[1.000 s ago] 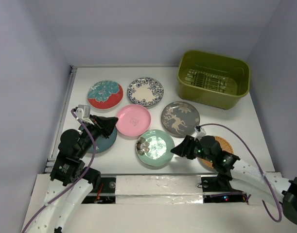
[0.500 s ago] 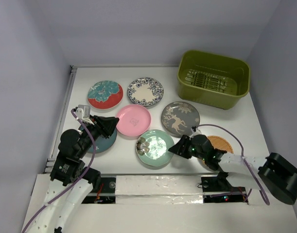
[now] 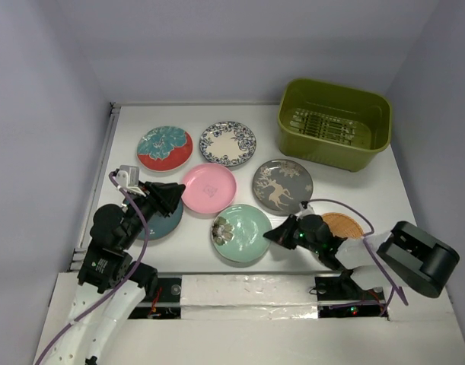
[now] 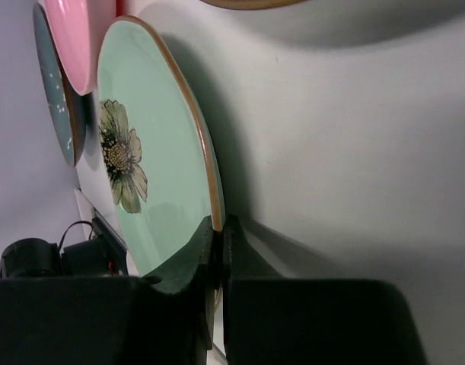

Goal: Place the plates into the plastic bin on the countertop

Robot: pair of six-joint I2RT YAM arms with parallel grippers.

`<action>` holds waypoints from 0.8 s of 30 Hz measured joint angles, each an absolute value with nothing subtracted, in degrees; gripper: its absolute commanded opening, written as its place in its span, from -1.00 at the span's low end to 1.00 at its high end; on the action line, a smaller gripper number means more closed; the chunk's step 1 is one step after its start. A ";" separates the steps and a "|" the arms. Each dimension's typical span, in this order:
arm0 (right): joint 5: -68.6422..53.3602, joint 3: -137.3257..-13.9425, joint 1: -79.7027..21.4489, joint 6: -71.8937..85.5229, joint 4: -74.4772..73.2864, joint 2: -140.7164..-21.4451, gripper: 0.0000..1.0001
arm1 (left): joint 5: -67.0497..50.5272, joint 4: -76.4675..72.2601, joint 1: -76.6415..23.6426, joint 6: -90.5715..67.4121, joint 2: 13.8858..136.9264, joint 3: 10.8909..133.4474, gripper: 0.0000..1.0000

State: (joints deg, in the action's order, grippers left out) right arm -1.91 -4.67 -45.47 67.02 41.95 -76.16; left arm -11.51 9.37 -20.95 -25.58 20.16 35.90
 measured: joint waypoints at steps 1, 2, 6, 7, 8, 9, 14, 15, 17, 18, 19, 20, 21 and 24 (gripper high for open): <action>-1.76 -4.21 -45.47 67.16 41.23 -74.76 -1.00 | -11.49 9.39 -20.95 -25.58 20.05 35.90 -0.44; -1.54 -3.88 -45.47 67.09 39.75 -72.77 -1.00 | -11.49 9.39 -20.95 -25.58 20.01 35.90 -0.43; 0.16 -4.05 -45.47 64.79 24.60 -57.65 -1.00 | -11.31 9.47 -20.95 -25.61 19.99 35.90 -0.36; 0.71 -4.32 -45.47 63.83 18.76 -51.90 -1.00 | -11.20 9.50 -20.95 -25.63 19.97 35.90 -0.33; 1.30 -4.62 -45.47 62.46 13.19 -45.89 -1.00 | -11.07 9.56 -20.95 -25.65 19.97 35.90 -0.31; 1.83 -5.26 -45.47 61.45 7.79 -40.40 -1.00 | -11.00 9.63 -20.95 -25.67 19.90 35.90 -0.29; 6.20 -14.31 -45.47 56.64 -10.81 -21.28 -1.00 | -10.26 9.80 -20.95 -25.85 19.64 35.90 -0.22; 7.25 -17.28 -45.47 55.55 -12.12 -20.91 -1.00 | -10.22 9.85 -20.95 -25.93 19.64 35.90 -0.22; 9.65 -23.55 -45.39 52.99 -13.32 -22.98 -1.00 | -10.22 9.89 -20.95 -25.96 19.64 35.90 -0.21; 10.90 -27.49 -45.06 51.13 -14.02 -25.19 -1.00 | -10.22 9.91 -20.95 -25.98 19.64 35.90 -0.20; 11.86 -31.27 -44.71 49.04 -14.33 -27.46 -1.00 | -10.22 9.93 -20.95 -25.98 19.64 35.90 -0.20; 12.16 -34.59 -43.66 47.20 -14.52 -29.78 -1.00 | -10.22 9.96 -20.95 -25.98 19.62 35.90 -0.20; 11.94 -37.93 -41.58 45.23 -14.66 -32.14 -1.00 | -10.22 9.96 -20.95 -25.98 19.62 35.90 -0.20; 10.81 -46.94 -31.29 39.79 -14.04 -39.03 -1.00 | -10.13 10.15 -20.95 -26.00 19.05 35.90 -0.18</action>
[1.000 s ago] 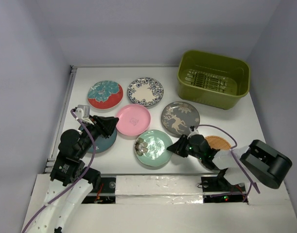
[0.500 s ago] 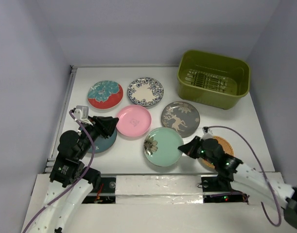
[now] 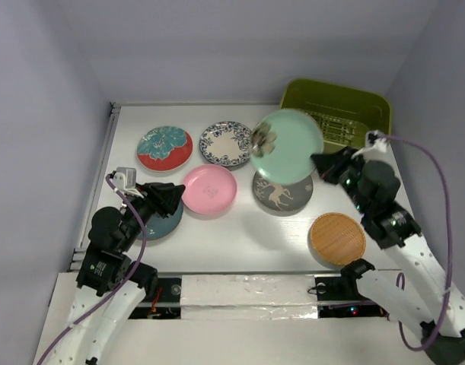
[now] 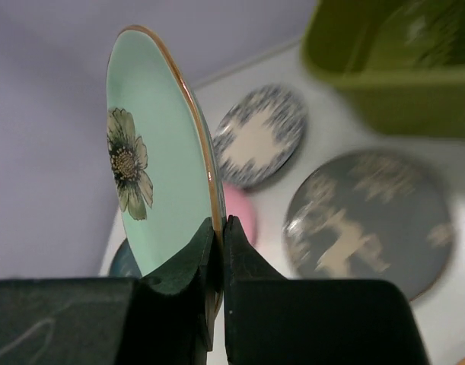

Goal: Place the plates into the plastic bin on the countertop

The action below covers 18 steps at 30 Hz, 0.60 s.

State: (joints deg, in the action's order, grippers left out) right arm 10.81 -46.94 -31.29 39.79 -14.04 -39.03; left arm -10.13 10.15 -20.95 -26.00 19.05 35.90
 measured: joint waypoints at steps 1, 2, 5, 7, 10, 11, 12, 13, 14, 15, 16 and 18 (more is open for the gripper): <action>10.17 -49.71 -26.79 38.09 -14.11 -41.30 -1.00 | -10.07 10.15 -20.95 -26.00 18.74 35.90 -0.18; 9.67 -52.16 -23.05 36.69 -14.15 -43.48 -1.00 | -9.98 10.13 -20.95 -26.00 18.37 35.90 -0.18; 5.48 -60.34 -10.24 34.13 -13.61 -52.64 -1.00 | -9.52 10.17 -21.43 -25.93 17.74 35.90 -0.16; 3.01 -64.10 -3.81 33.71 -12.40 -58.59 -1.00 | -9.10 10.44 -21.93 -25.76 17.74 35.90 -0.14; -0.95 -69.87 3.42 33.23 -12.40 -68.18 -1.00 | -8.86 11.03 -22.65 -25.58 17.74 35.90 -0.12; -2.26 -71.70 5.06 33.15 -12.62 -71.29 -1.00 | -8.91 11.05 -22.83 -25.52 17.74 35.90 -0.12; -3.55 -73.58 6.46 33.15 -12.95 -74.52 -1.00 | -8.91 11.03 -22.96 -25.50 17.74 35.90 -0.12; -4.47 -75.13 7.57 33.17 -13.15 -77.45 -1.00 | -8.91 11.03 -23.14 -25.50 17.74 35.90 -0.11; -5.23 -76.31 8.47 33.15 -13.34 -79.99 -1.00 | -8.93 11.03 -23.24 -25.50 17.72 35.90 -0.11; -6.17 -77.54 9.37 33.12 -13.63 -82.52 -1.00 | -8.95 11.03 -23.33 -25.50 17.69 35.90 -0.11; -6.81 -78.43 9.96 33.15 -13.85 -84.60 -1.00 | -8.95 11.03 -23.42 -25.50 17.50 35.90 -0.11; -7.66 -80.20 11.20 33.10 -14.48 -88.92 -1.00 | -8.82 11.07 -23.55 -25.54 16.93 35.90 -0.11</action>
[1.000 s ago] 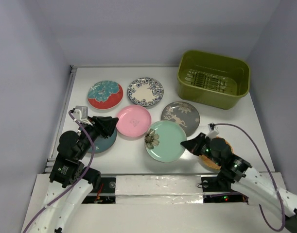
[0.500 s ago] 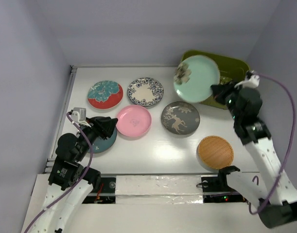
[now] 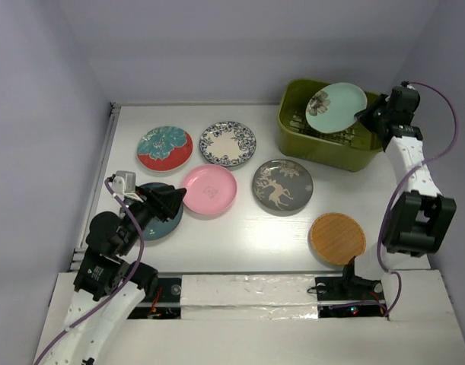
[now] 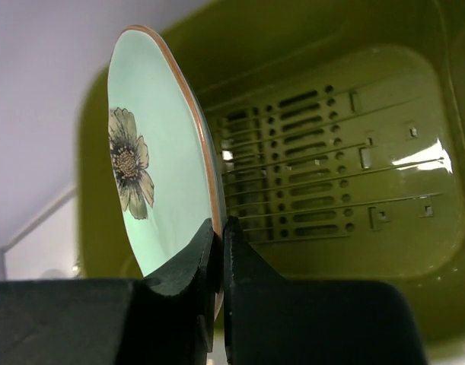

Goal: Place the plates into the plastic bin on the countertop

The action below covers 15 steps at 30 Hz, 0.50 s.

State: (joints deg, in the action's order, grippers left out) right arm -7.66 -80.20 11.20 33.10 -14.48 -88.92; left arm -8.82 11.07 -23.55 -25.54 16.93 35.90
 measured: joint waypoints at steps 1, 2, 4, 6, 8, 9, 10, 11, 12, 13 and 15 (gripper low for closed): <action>-8.10 -81.14 11.70 33.01 -14.83 -91.00 -1.00 | -8.78 11.07 -23.64 -25.56 16.69 35.90 -0.11; -8.45 -82.00 12.12 32.97 -15.14 -92.97 -1.00 | -8.69 11.07 -23.83 -25.58 16.16 35.90 -0.11; -8.95 -83.57 12.62 32.91 -15.57 -96.55 -1.00 | -8.60 11.05 -23.97 -25.58 15.77 35.90 -0.11; -9.32 -84.73 13.02 32.86 -15.70 -99.79 -1.00 | -8.51 11.07 -23.97 -25.58 15.62 35.90 -0.10; -9.76 -85.45 13.17 32.80 -15.81 -102.65 -1.00 | -8.51 11.07 -23.97 -25.58 15.59 35.90 -0.10; -9.89 -85.45 13.17 32.80 -15.84 -103.74 -1.00 | -8.51 11.05 -23.97 -25.58 15.59 35.90 -0.10; -10.07 -85.45 13.15 32.69 -16.05 -104.84 -1.00 | -8.51 11.07 -23.97 -25.58 15.59 35.90 -0.10; -10.24 -85.45 13.15 32.51 -16.29 -105.82 -1.00 | -8.49 11.07 -23.97 -25.58 15.59 35.90 -0.11; -10.31 -85.45 13.15 32.34 -16.40 -106.63 -1.00 | -8.49 11.07 -23.97 -25.58 15.59 35.90 -0.10; -10.26 -85.41 13.13 32.03 -16.53 -107.44 -1.00 | -8.45 11.07 -23.97 -25.61 15.59 35.90 -0.10; -9.93 -85.34 13.10 31.35 -16.86 -108.47 -0.76 | -8.32 11.07 -23.97 -25.58 15.59 35.90 -0.10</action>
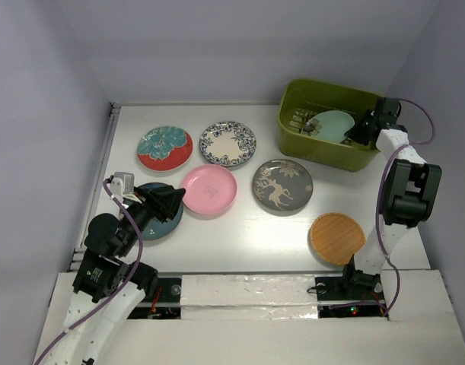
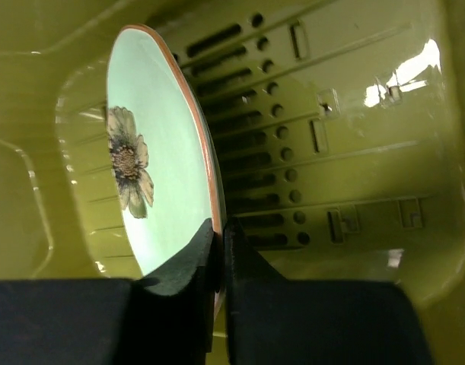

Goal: Place the plates into the plastic bin on the countertop

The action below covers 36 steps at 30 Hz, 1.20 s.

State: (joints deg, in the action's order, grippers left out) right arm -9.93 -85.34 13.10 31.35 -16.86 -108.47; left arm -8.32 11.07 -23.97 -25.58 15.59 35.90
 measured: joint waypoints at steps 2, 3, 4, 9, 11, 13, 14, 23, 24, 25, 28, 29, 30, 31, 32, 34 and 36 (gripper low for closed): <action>-9.34 -85.32 13.08 31.48 -17.17 -108.77 -0.40 | -8.27 11.07 -23.97 -25.58 15.59 35.90 -0.10; -8.86 -85.34 13.08 31.05 -16.73 -108.73 -0.30 | -8.25 11.07 -23.97 -25.58 15.59 35.90 -0.10; -7.97 -85.34 13.08 30.94 -16.60 -108.51 -0.18 | -8.19 11.07 -23.97 -25.61 15.59 35.90 -0.10; -3.51 -85.34 13.08 29.74 -16.49 -107.72 0.38 | -8.08 11.09 -23.97 -25.61 15.57 35.90 -0.11; -1.96 -85.30 13.08 29.41 -16.51 -106.63 0.55 | -8.08 11.09 -23.97 -25.63 15.55 35.90 -0.11; -1.72 -84.40 13.08 29.76 -15.46 -104.47 0.59 | -8.08 11.09 -23.97 -25.61 15.53 35.90 -0.11; -1.93 -83.02 13.08 30.11 -14.72 -102.56 0.60 | -8.08 11.09 -23.97 -25.63 15.51 35.90 -0.11; -1.54 -69.87 3.14 33.45 -5.93 -79.00 -1.00 | -7.81 11.44 -23.97 -25.69 15.11 35.90 -0.41; -1.37 -68.12 -0.43 33.91 -4.25 -76.66 -1.00 | -7.66 11.53 -23.97 -25.89 15.11 35.90 -0.58; -1.45 -66.50 -4.21 34.48 -2.63 -74.91 -1.00 | -7.35 11.68 -23.97 -25.91 15.11 35.90 -0.89; -0.05 -59.77 -22.52 37.04 3.88 -71.64 -1.00 | -6.39 12.36 -23.97 -25.82 14.59 35.90 -1.00; -0.23 -58.06 -27.46 38.17 5.34 -72.05 -1.00 | -5.89 12.62 -23.97 -25.91 14.11 35.90 -1.00; 0.23 -56.40 -33.15 39.51 6.98 -73.45 -1.00 | -5.34 12.82 -23.97 -25.93 13.52 35.90 -1.00; 0.78 -55.20 -37.54 40.88 8.47 -75.07 -1.00 | -4.91 12.93 -23.97 -25.96 13.02 35.90 -1.00; 1.37 -54.28 -41.87 42.50 9.93 -77.49 -1.00 | -4.51 13.04 -23.97 -25.98 12.64 35.92 -1.00; 2.37 -53.71 -49.78 45.71 12.78 -83.96 -1.00 | -3.55 13.17 -23.97 -26.02 12.16 36.07 -1.00; 3.36 -54.04 -55.05 48.62 15.33 -90.37 -0.70 | -2.81 13.32 -23.97 -26.04 12.16 36.14 -0.99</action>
